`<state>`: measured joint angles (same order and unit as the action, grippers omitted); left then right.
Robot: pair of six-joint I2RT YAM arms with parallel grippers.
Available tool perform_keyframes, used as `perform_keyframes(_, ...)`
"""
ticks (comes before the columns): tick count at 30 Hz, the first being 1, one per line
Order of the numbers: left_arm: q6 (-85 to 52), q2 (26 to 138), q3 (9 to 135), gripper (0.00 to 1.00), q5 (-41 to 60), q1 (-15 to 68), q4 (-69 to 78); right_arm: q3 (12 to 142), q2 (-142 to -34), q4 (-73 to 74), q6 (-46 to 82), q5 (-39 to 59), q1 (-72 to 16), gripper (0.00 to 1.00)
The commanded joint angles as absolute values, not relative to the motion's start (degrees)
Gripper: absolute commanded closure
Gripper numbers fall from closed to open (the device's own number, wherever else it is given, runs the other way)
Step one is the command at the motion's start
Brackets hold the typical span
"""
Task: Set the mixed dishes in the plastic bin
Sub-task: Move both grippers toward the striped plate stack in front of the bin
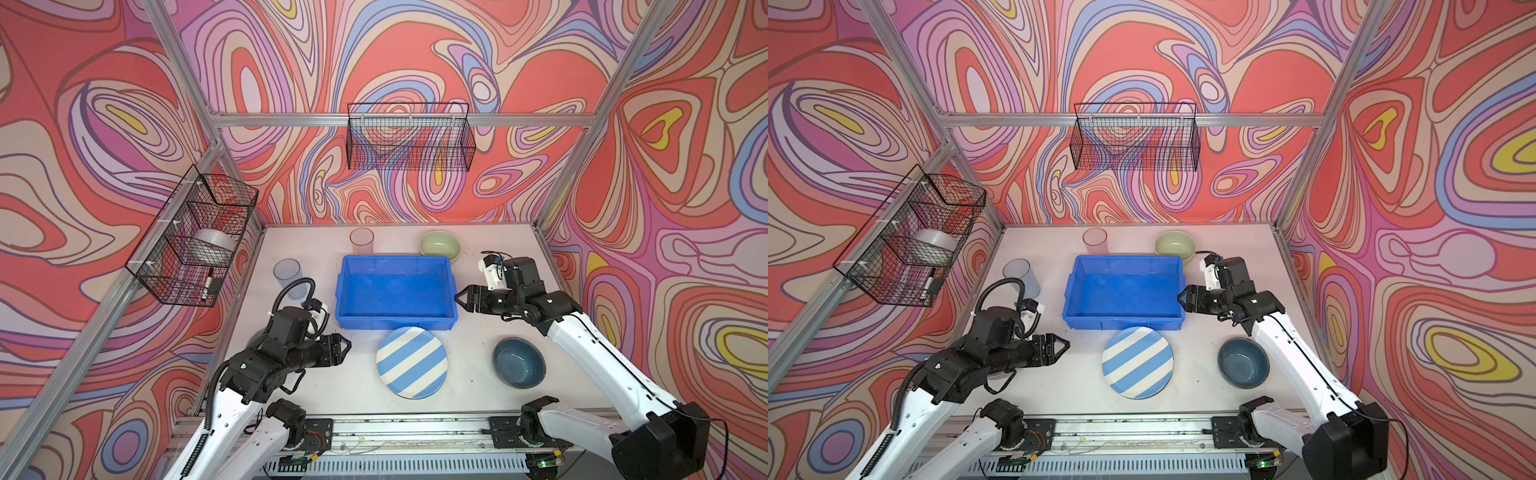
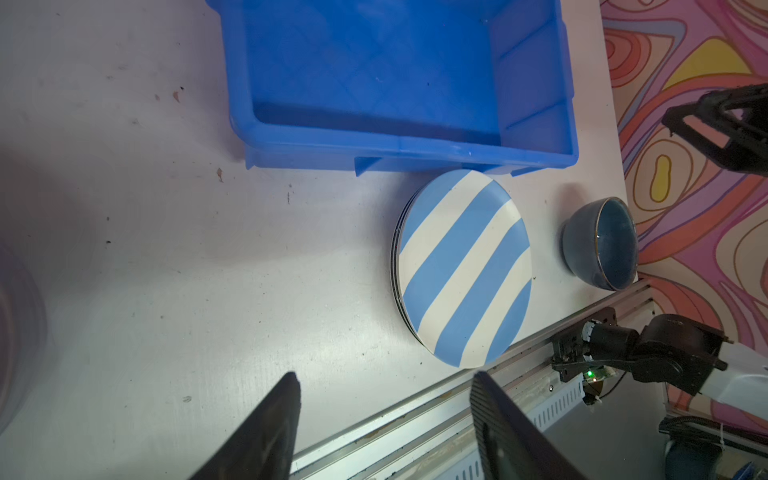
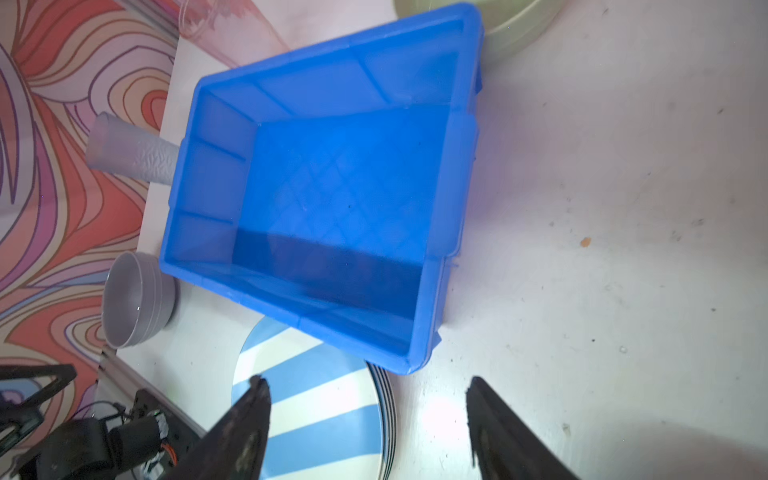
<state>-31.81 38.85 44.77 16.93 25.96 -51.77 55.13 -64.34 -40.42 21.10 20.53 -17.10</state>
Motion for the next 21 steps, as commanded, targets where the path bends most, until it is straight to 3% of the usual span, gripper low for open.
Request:
perform_keyframes(1, -34.3, 40.6, 43.2, 0.33, 16.5, 28.9, -48.4, 53.0, -62.5, -44.4, 20.5, 25.4, -17.8, 0.26)
perform_keyframes(10, -40.6, 50.0, 38.6, 0.44, 7.7, 43.6, -36.3, 45.5, -62.8, -39.4, 23.2, 31.3, -19.3, 0.31)
perform_keyframes(21, -42.4, 57.9, 35.9, 0.59, 5.6, 45.8, -29.0, 40.5, -66.8, -34.6, 24.6, 34.5, -22.2, 0.52)
